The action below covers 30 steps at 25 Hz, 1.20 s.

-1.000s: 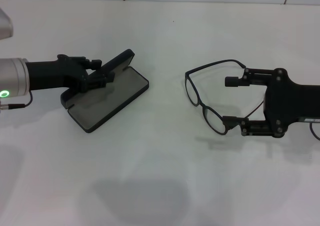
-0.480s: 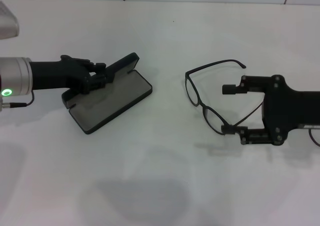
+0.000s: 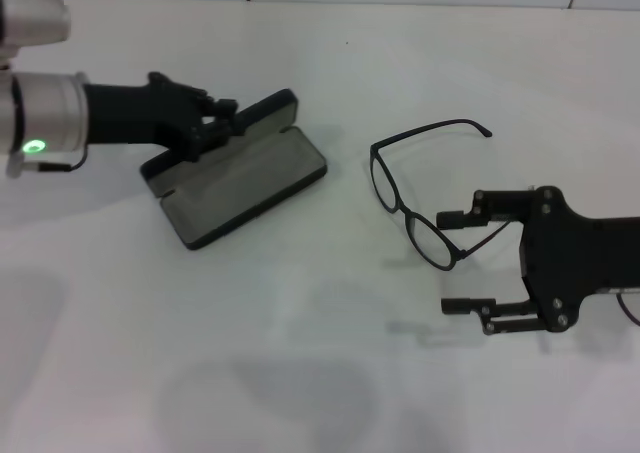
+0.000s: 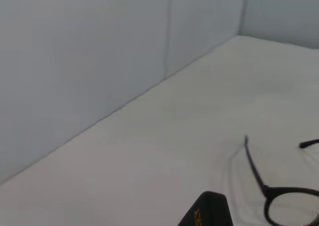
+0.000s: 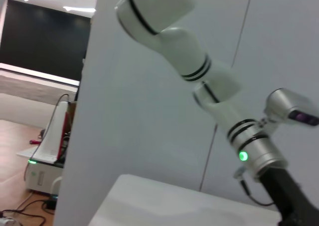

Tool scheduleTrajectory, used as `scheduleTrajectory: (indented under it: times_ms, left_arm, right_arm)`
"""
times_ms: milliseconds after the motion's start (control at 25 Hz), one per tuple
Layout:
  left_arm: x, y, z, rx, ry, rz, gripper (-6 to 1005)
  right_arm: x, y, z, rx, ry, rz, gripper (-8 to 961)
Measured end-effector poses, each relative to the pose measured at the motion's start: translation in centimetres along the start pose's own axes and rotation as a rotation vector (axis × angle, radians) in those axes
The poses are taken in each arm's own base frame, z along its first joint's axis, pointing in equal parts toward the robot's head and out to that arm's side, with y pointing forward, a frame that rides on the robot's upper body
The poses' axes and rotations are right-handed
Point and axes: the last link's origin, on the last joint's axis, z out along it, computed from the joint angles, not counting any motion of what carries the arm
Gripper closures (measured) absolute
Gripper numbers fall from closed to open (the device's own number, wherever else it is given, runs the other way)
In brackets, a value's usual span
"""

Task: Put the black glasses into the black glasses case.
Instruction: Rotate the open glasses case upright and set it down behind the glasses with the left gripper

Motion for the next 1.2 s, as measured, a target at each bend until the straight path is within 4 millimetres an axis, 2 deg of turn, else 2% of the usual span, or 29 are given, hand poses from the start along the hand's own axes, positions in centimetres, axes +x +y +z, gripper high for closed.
scheduleTrajectory:
  times_ms: [120, 560, 880, 1200]
  left_arm:
    - [1.4, 0.2, 1.1, -0.039, -0.018, 0.051, 792]
    - [5.9, 1.5, 4.8, -0.156, -0.052, 0.211, 804]
    - [7.6, 2.9, 8.0, -0.227, -0.136, 0.312, 811]
    - [8.4, 3.3, 9.0, -0.236, -0.138, 0.332, 814]
  right_arm:
    - [0.2, 0.4, 0.0, 0.001, -0.001, -0.009, 277]
    - [1.1, 2.4, -0.3, 0.034, -0.009, -0.042, 277]
    - [1.6, 3.2, -0.6, 0.052, -0.006, -0.046, 280]
    - [1.9, 3.8, -1.1, 0.077, -0.005, -0.038, 283]
